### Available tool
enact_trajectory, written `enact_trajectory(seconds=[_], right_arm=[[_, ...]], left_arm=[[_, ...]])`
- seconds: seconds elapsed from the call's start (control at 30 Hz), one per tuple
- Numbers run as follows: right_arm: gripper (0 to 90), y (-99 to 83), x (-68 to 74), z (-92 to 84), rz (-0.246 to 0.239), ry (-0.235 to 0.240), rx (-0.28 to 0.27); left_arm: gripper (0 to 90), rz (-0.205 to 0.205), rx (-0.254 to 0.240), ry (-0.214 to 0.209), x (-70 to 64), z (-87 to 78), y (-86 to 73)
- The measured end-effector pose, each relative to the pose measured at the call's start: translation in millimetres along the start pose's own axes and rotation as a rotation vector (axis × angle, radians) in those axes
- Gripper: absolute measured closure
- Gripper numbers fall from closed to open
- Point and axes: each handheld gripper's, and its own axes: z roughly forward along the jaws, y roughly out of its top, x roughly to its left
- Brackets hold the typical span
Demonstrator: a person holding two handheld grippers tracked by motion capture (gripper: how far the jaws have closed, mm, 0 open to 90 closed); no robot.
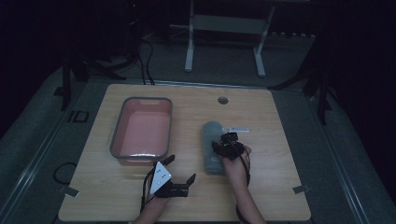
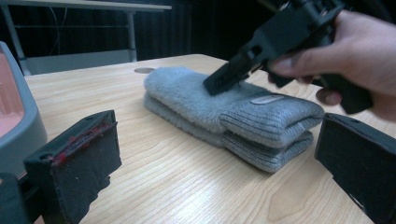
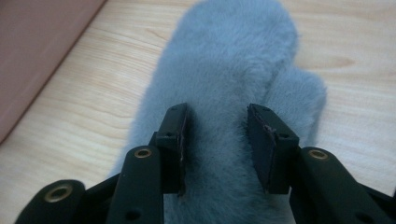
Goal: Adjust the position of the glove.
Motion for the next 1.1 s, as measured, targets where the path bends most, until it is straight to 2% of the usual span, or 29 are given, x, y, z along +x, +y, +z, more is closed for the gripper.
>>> enact_trajectory(seconds=[0.07,0.17,0.27,0.33,0.43,0.5,0.57,0.63,0.67,0.7,0.73,0.77,0.8,0.87,0.9,0.97,1.0,1.1], right_arm=[[59.1,4.9,-2.0,-7.4,0.009,0.016,-0.015],[51.3,13.4,-6.5,-17.7,-0.015,0.025,-0.034],[46.4,18.6,-12.5,-22.9,-0.010,0.047,-0.045],[39.3,21.9,-16.7,-26.1,-0.027,0.049,-0.050],[38.2,21.8,-21.2,-26.8,-0.060,0.076,-0.035],[30.7,19.7,-25.2,-28.8,-0.052,0.075,-0.045],[23.5,16.9,-27.9,-31.1,-0.072,0.092,-0.052],[18.0,14.3,-31.1,-33.8,-0.074,0.146,-0.042],[18.1,13.4,-32.7,-34.5,-0.071,0.160,-0.042],[11.7,10.4,-34.3,-36.2,-0.135,0.170,-0.015],[11.7,10.4,-34.3,-36.2,-0.135,0.170,-0.015],[14.7,7.3,-36.2,-38.1,-0.170,0.179,-0.024],[14.7,5.8,-37.8,-39.4,-0.177,0.188,-0.034],[14.8,4.5,-39.0,-40.5,-0.191,0.183,-0.048],[14.7,1.7,-42.2,-44.0,-0.229,0.183,-0.078],[15.4,0.6,-44.8,-46.0,-0.226,0.192,-0.082],[15.8,-0.3,-49.7,-49.4,-0.220,0.208,-0.089],[16.2,-1.3,-53.7,-53.0,-0.213,0.211,-0.104]], left_arm=[[0.2,-0.006,-0.001,-0.001,0.4,-0.1,0.0],[0.2,-0.005,0.002,0.002,0.7,-0.3,0.0],[0.2,-0.004,0.002,0.005,0.6,-0.1,0.1],[0.2,-0.003,0.007,0.020,0.1,0.1,0.3],[0.2,-0.002,0.017,0.038,0.7,0.7,0.8],[0.2,-0.003,0.043,0.063,0.9,2.4,2.7],[0.2,0.005,0.051,0.077,0.3,2.5,6.2],[0.2,-0.009,0.067,0.078,-0.5,2.8,10.9],[0.2,-0.018,0.073,0.078,-0.9,3.1,14.4],[0.2,-0.015,0.087,0.077,-1.9,3.9,17.2],[0.2,-0.012,0.094,0.071,-2.6,4.9,19.2],[0.2,-0.013,0.116,0.058,-3.7,7.7,22.6],[0.2,-0.018,0.142,0.050,-4.7,11.0,25.6],[0.2,-0.046,0.169,0.012,-5.6,17.4,31.2],[0.2,-0.054,0.173,0.003,-5.8,19.4,33.1],[0.2,-0.075,0.182,-0.029,-5.4,25.4,39.3],[0.2,-0.077,0.183,-0.042,-5.3,27.6,42.6],[0.2,-0.075,0.183,-0.077,-4.5,33.6,53.7]])
